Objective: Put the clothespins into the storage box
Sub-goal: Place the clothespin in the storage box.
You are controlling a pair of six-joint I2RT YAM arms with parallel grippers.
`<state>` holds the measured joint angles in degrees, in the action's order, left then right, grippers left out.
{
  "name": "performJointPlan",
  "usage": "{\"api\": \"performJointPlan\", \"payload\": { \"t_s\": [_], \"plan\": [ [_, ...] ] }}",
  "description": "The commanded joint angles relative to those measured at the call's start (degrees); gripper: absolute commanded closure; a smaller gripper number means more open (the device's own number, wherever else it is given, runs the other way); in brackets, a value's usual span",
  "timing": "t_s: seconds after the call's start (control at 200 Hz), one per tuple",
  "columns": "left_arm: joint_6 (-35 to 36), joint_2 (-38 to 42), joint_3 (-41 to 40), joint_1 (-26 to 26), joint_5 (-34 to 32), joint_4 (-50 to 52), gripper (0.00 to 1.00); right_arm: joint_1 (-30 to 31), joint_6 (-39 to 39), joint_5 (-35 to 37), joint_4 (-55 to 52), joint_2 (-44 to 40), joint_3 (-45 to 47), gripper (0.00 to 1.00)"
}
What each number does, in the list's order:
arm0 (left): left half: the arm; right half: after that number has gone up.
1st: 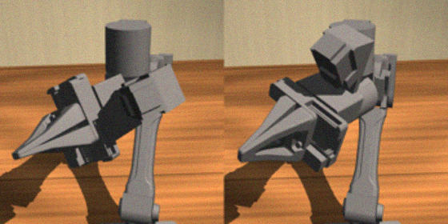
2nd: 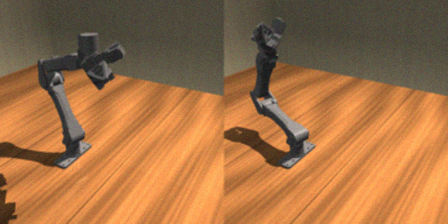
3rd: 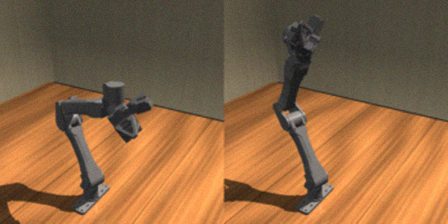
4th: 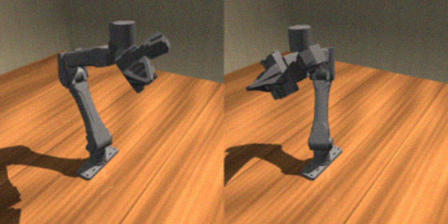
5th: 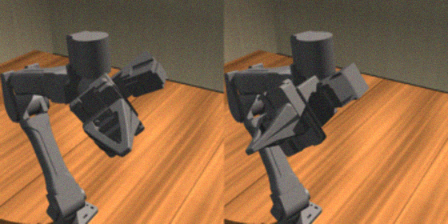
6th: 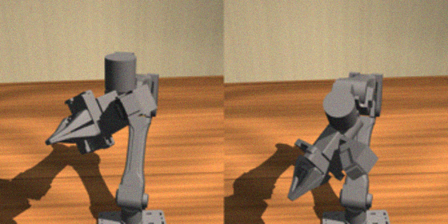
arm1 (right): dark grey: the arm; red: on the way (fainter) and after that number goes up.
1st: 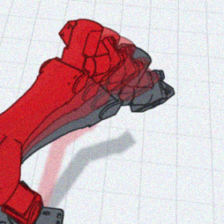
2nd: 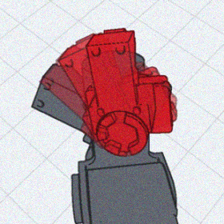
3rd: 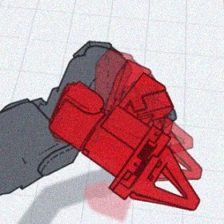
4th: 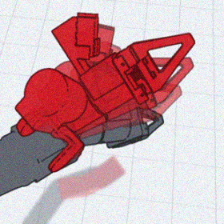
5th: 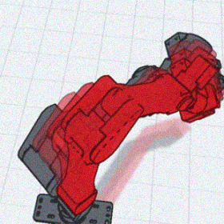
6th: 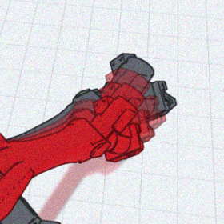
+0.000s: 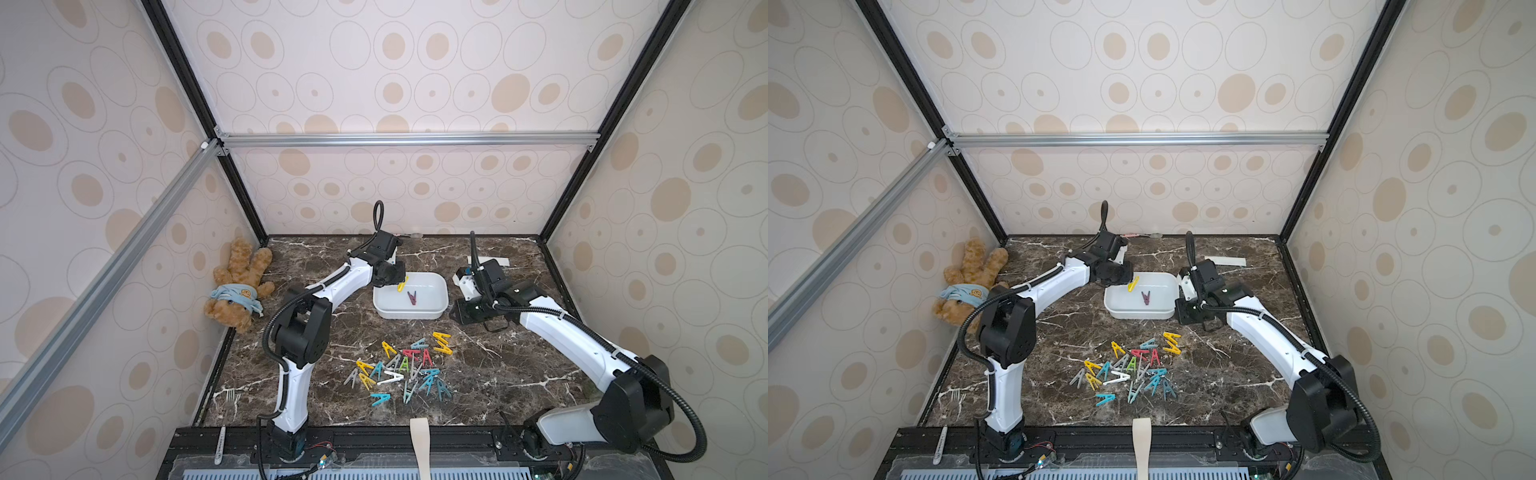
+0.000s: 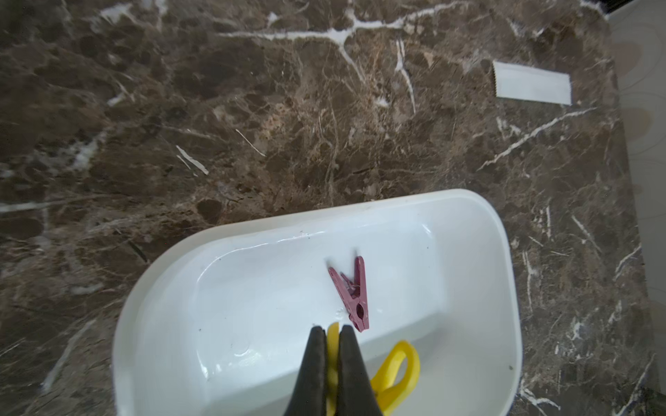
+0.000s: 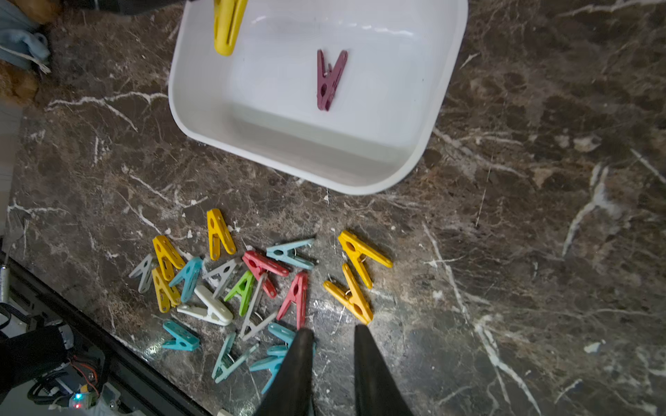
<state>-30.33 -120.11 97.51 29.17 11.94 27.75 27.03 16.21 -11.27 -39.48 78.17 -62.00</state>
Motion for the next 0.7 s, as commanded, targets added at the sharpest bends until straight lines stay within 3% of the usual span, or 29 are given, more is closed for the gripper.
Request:
{"api": "performJointPlan", "payload": {
  "t_s": [0.0,0.265,0.53,0.695],
  "plan": [
    [1.42,-1.53,2.8,0.78,-2.02,-1.26,1.0,1.44,2.14,2.89,-0.83,-2.28,3.64,0.75],
    [0.71,-4.21,2.58,1.24,-2.87,-2.43,0.98,2.07,1.6,0.69,3.78,0.91,8.56,0.7],
    [0.44,-3.51,3.25,1.33,-3.29,-1.39,0.72,2.07,-1.5,1.02,6.15,6.07,6.9,0.69],
    [0.49,-2.04,4.33,1.33,-3.07,-0.89,0.69,2.07,-3.01,2.1,6.81,8.05,6.33,0.68]
  ]
}}
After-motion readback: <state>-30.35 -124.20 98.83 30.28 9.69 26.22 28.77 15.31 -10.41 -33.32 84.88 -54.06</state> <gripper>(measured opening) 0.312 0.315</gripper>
